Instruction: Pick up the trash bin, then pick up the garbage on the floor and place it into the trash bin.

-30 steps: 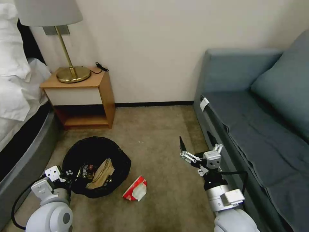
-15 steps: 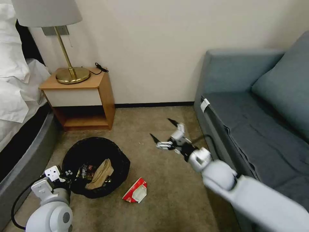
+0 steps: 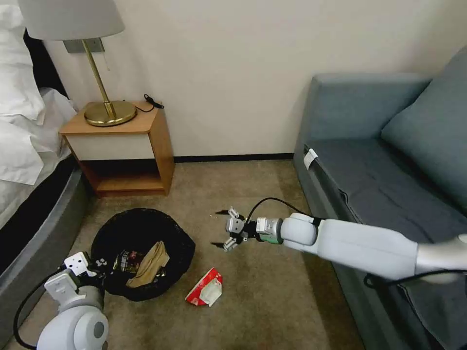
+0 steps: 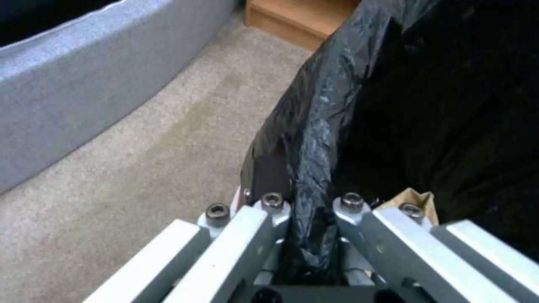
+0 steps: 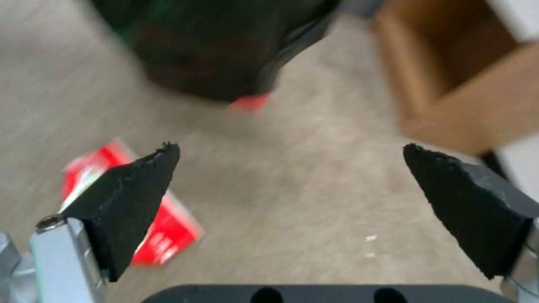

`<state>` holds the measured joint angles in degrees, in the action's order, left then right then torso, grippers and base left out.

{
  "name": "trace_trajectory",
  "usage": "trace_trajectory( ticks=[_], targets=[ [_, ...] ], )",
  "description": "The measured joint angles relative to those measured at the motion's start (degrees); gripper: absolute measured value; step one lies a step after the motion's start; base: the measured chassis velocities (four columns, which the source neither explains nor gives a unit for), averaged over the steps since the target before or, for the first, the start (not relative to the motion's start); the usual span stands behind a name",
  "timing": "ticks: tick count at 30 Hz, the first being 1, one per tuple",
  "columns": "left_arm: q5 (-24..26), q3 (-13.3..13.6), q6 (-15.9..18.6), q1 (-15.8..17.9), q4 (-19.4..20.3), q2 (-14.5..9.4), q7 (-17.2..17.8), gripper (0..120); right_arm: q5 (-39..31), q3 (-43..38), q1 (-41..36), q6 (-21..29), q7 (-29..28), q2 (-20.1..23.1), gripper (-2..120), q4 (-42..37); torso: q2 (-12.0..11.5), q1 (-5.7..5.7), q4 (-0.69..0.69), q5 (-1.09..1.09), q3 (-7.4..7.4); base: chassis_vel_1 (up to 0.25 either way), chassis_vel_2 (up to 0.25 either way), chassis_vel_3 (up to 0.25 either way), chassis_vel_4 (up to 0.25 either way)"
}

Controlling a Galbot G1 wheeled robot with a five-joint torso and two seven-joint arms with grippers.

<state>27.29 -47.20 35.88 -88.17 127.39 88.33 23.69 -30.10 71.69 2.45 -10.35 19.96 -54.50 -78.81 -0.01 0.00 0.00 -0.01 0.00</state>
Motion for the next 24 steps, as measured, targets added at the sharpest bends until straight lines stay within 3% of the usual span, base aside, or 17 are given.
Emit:
trace_trajectory(
  ticks=[4,5,9,14,24],
  targets=[
    [0.0,-0.4,0.0,-0.1,0.2,0.1,0.0,3,0.7,4.7,1.3,-4.3,8.3,-4.8,99,6.8,0.0,0.0,-0.01,0.0,0.0,0.0,0.0,0.0,0.0],
    [0.0,-0.4,0.0,-0.1,0.2,0.1,0.0,3,0.7,4.7,1.3,-4.3,8.3,-4.8,99,6.8,0.0,0.0,-0.01,0.0,0.0,0.0,0.0,0.0,0.0],
    [0.2,-0.9,-0.1,-0.4,0.3,0.2,0.0,3,1.2,7.4,0.8,-7.6,12.7,-11.7,97,13.7,0.0,0.0,0.01,0.0,0.0,0.0,0.0,0.0,0.0],
    [0.2,-1.1,-0.3,-0.6,0.3,0.4,0.0,3,1.9,8.6,-1.2,-9.1,14.8,-17.4,97,19.2,0.0,0.0,0.01,0.0,0.0,0.0,0.0,0.0,0.0],
    [0.3,-1.1,-0.7,-0.8,0.2,0.7,-0.1,3,3.8,9.3,-5.0,-12.0,16.0,-22.0,97,28.6,0.0,0.0,0.0,0.0,0.0,0.0,0.0,0.0,0.0]
  ],
)
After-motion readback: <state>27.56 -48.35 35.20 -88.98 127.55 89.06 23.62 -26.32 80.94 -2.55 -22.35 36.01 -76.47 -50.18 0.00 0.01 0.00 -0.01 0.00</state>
